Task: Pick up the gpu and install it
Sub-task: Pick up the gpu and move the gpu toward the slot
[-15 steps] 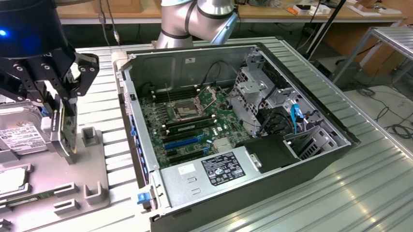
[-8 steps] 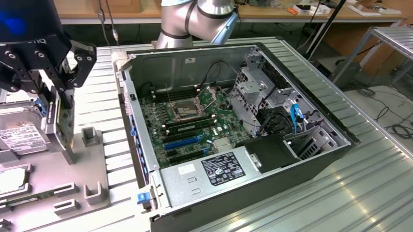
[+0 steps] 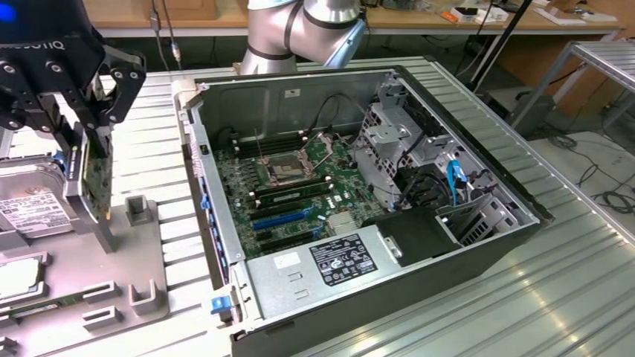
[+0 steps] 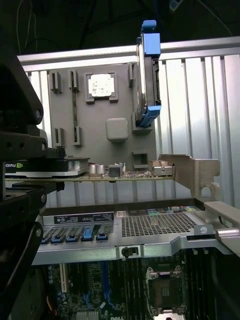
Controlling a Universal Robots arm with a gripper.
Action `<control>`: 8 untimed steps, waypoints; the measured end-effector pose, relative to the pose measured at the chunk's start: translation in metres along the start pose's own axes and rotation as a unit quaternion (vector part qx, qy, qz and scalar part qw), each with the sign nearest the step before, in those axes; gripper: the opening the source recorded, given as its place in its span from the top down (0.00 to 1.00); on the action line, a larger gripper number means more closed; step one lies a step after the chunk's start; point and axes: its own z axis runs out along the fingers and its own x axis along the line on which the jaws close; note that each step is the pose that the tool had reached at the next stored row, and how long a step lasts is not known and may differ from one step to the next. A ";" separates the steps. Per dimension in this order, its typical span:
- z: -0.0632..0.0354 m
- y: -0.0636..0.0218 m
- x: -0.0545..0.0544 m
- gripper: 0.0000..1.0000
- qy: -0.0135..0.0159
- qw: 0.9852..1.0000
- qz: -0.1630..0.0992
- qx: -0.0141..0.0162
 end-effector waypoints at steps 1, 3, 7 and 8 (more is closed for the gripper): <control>0.0000 0.0000 0.000 0.73 0.000 1.000 0.000 0.000; -0.0001 0.0000 0.000 0.73 0.000 1.000 0.000 0.000; -0.0002 0.0001 -0.001 0.73 0.000 1.000 0.000 0.000; -0.0001 0.0002 -0.002 0.73 0.000 1.000 0.000 0.000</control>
